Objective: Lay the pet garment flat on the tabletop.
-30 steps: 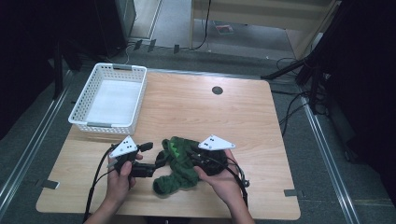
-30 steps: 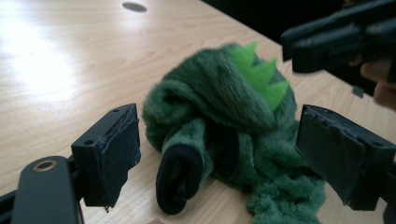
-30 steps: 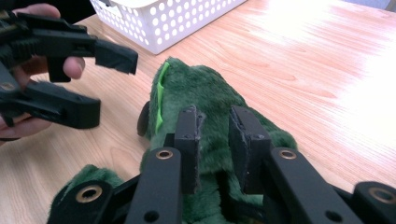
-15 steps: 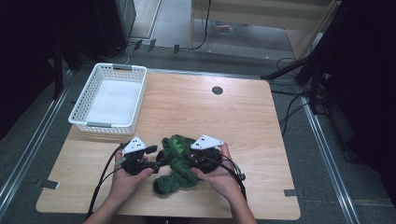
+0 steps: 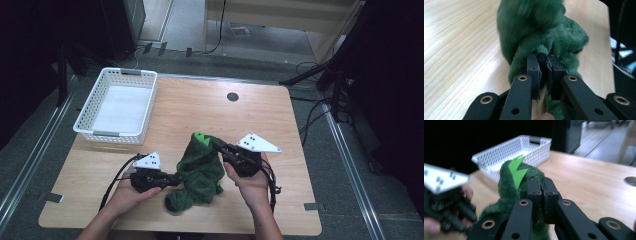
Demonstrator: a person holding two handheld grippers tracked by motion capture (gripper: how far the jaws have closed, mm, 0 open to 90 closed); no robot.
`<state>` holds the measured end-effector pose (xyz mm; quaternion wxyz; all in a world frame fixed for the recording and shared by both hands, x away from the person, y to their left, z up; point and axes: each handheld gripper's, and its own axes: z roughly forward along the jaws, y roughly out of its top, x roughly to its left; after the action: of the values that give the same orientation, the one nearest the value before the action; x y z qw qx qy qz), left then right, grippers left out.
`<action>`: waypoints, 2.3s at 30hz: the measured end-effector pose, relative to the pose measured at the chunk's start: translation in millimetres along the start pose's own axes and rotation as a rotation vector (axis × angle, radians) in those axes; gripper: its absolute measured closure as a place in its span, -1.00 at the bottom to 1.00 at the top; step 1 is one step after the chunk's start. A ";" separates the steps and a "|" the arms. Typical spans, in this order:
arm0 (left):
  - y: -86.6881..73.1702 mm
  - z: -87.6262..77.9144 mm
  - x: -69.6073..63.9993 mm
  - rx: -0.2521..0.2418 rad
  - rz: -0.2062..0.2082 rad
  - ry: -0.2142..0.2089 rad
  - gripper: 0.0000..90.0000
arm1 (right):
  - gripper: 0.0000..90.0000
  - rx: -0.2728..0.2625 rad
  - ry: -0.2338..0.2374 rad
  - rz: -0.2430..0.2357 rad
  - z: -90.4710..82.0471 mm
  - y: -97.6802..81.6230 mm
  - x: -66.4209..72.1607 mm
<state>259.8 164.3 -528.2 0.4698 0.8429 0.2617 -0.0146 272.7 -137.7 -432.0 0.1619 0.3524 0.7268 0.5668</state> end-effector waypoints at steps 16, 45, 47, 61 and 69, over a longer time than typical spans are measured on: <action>-8.6 7.8 13.9 -0.004 -0.130 0.167 0.59 | 0.08 0.246 -0.069 0.053 46.8 -43.5 -19.9; 35.6 18.6 55.7 -0.124 -0.364 0.424 -0.07 | 0.13 0.380 -0.188 -0.059 97.1 -31.9 -35.4; 42.7 35.3 58.3 -0.077 -0.337 0.447 -0.01 | 0.27 0.433 -0.216 -0.126 116.3 -38.2 -37.5; 40.9 51.4 66.3 0.052 -0.183 0.531 0.87 | 0.90 0.446 -0.195 -0.127 97.9 -70.9 -64.4; 48.3 11.5 72.5 -0.121 -0.271 0.468 0.29 | 0.18 0.320 -0.170 0.047 57.1 -30.7 -76.4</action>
<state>346.9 165.7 -516.3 0.4401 0.7509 0.4740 0.1334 352.2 -153.6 -490.7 0.1513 0.4370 0.7831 0.4158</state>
